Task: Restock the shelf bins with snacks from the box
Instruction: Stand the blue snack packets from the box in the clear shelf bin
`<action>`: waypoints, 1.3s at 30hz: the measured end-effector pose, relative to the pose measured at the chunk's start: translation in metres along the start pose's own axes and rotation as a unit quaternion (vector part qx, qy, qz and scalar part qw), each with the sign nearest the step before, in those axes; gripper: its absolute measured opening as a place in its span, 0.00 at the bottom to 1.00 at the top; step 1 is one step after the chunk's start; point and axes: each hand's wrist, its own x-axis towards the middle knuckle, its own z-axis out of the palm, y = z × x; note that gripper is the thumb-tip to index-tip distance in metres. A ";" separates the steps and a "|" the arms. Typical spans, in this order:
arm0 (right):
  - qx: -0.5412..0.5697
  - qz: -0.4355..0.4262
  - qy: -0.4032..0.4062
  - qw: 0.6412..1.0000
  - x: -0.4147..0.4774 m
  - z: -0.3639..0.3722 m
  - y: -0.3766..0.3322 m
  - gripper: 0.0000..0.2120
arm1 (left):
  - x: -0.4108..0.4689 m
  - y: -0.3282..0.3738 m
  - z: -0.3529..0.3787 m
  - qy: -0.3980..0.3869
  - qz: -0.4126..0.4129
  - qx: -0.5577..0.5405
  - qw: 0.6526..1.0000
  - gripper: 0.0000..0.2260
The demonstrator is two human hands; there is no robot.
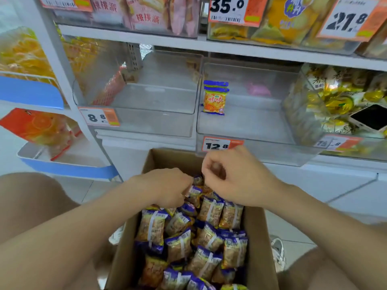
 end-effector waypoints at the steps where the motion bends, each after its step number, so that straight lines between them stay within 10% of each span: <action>1: -0.014 0.000 -0.034 0.999 -0.009 0.014 0.000 0.06 | 0.004 -0.001 0.014 -0.041 0.000 0.022 0.999 0.06; 7: -0.113 0.015 -0.169 0.979 -0.042 0.073 0.013 0.08 | 0.008 -0.011 0.059 -0.130 -0.002 0.089 0.988 0.28; 15: -0.202 -0.098 -0.194 0.955 -0.035 0.060 0.017 0.08 | -0.002 -0.014 0.029 0.040 0.056 -0.135 0.989 0.16; 20: -0.037 -0.105 -0.110 0.988 -0.024 0.012 0.016 0.27 | -0.023 0.003 -0.007 0.109 0.045 -0.475 0.872 0.12; 30: 0.160 0.022 -0.012 0.987 -0.020 -0.008 0.024 0.11 | -0.025 0.026 -0.022 0.119 -0.049 -0.743 0.656 0.14; 39: 0.437 0.226 0.080 0.867 -0.016 -0.024 0.014 0.15 | -0.031 0.036 -0.032 0.286 0.054 -0.651 0.701 0.18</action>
